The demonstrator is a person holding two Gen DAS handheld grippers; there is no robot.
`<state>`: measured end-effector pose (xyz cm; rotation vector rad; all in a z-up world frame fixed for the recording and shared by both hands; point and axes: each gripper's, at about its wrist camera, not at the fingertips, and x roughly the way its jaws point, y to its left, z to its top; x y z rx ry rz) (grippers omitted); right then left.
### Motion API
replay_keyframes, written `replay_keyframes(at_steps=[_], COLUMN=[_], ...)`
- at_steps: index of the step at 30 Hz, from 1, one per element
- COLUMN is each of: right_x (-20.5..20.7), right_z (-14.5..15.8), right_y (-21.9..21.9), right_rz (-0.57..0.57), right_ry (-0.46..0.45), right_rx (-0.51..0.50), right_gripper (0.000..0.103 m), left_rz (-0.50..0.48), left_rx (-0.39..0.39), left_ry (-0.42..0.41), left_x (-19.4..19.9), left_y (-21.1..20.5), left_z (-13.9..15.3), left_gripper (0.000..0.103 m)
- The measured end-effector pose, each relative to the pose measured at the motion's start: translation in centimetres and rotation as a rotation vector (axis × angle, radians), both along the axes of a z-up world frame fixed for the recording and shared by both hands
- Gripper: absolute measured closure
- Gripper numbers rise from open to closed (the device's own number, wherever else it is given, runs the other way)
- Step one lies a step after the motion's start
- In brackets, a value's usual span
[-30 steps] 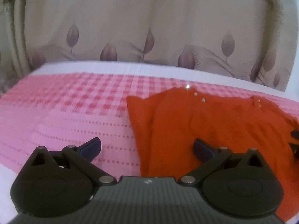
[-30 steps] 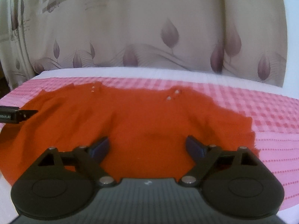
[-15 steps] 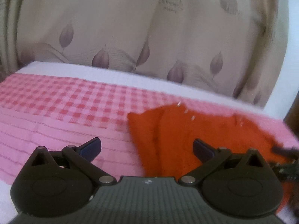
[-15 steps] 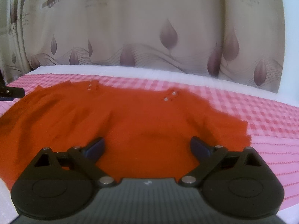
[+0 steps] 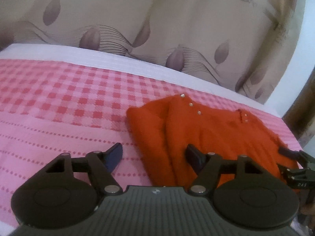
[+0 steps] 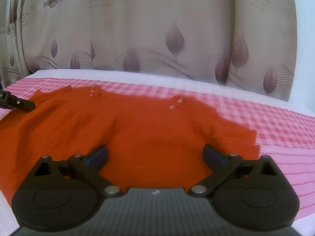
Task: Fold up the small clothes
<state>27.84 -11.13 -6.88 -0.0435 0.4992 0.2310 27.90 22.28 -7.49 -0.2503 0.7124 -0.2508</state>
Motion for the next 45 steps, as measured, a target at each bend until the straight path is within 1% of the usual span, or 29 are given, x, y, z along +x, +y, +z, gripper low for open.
replay_keyframes(at_steps=[3,4,6,7,8,10,13,15,21,25,27,31,33,35,36,38,39,41,45], right_x=[0.0,0.0,0.0,0.0,0.0,-0.1,-0.3,-0.2,0.3,0.6,0.5,0.4,-0.1,-1.0,-1.2,-1.0,-0.9,-0.9,-1.0], right_z=[0.0,0.0,0.0,0.0,0.1,0.1,0.1,0.1,0.0,-0.1,-0.1,-0.1,0.1,0.3,0.4,0.3,0.3,0.3,0.3], right_y=[0.0,0.0,0.0,0.0,0.0,0.0,-0.1,-0.2,-0.1,0.0,0.1,-0.4,-0.6,-1.5,-1.9,-2.8,-3.0,-3.0,-2.8], right_rz=[0.000,0.000,0.000,0.000,-0.001,-0.002,-0.005,-0.004,-0.005,-0.013,-0.011,0.000,-0.001,0.008,0.013,0.015,0.016,0.020,0.031], right_ry=[-0.002,-0.002,-0.002,-0.003,-0.005,-0.009,-0.015,-0.009,0.027,0.045,0.045,0.037,0.005,-0.049,-0.059,-0.049,-0.042,-0.041,-0.045], right_rx=[0.002,0.003,0.004,0.005,0.005,0.009,0.016,0.019,0.026,0.024,0.021,0.043,0.059,0.114,0.144,0.200,0.213,0.213,0.200], right_gripper=[0.000,0.000,0.000,0.000,0.000,0.000,0.000,0.000,0.000,0.000,0.000,0.000,0.000,0.000,0.000,0.000,0.000,0.000,0.000], left_rz=[-0.038,-0.046,-0.054,-0.061,-0.057,-0.042,-0.028,-0.023,-0.018,-0.017,-0.012,-0.010,-0.009,0.009,0.021,0.049,0.059,0.071,0.088], left_rx=[0.025,0.028,0.012,-0.015,-0.043,-0.089,-0.130,-0.137,-0.099,-0.089,-0.081,-0.073,-0.060,-0.066,-0.072,-0.074,-0.067,-0.052,-0.056], left_ry=[-0.005,-0.011,-0.022,-0.017,-0.018,-0.019,-0.019,-0.021,-0.035,-0.038,-0.039,-0.036,-0.034,-0.021,-0.011,0.010,0.018,0.033,0.060], left_x=[0.6,0.8,0.9,1.2,1.2,1.3,1.1,1.0,0.9,0.9,0.9,1.0,1.0,1.1,1.3,1.5,1.6,1.8,1.9], left_y=[-0.6,-0.7,-0.8,-0.7,-0.6,-0.3,0.1,0.2,-0.4,-0.4,-0.5,-0.5,-0.7,-0.8,-0.8,-1.3,-1.6,-2.2,-3.0], left_z=[-0.1,-0.1,-0.3,-0.5,-0.7,-1.0,-1.1,-1.1,-1.1,-1.1,-1.1,-1.1,-1.0,-0.9,-0.8,-0.4,-0.2,0.5,2.2], left_gripper=[0.031,0.033,0.058,0.069,0.074,0.078,0.079,0.079,0.076,0.074,0.071,0.071,0.071,0.076,0.077,0.084,0.085,0.087,0.088])
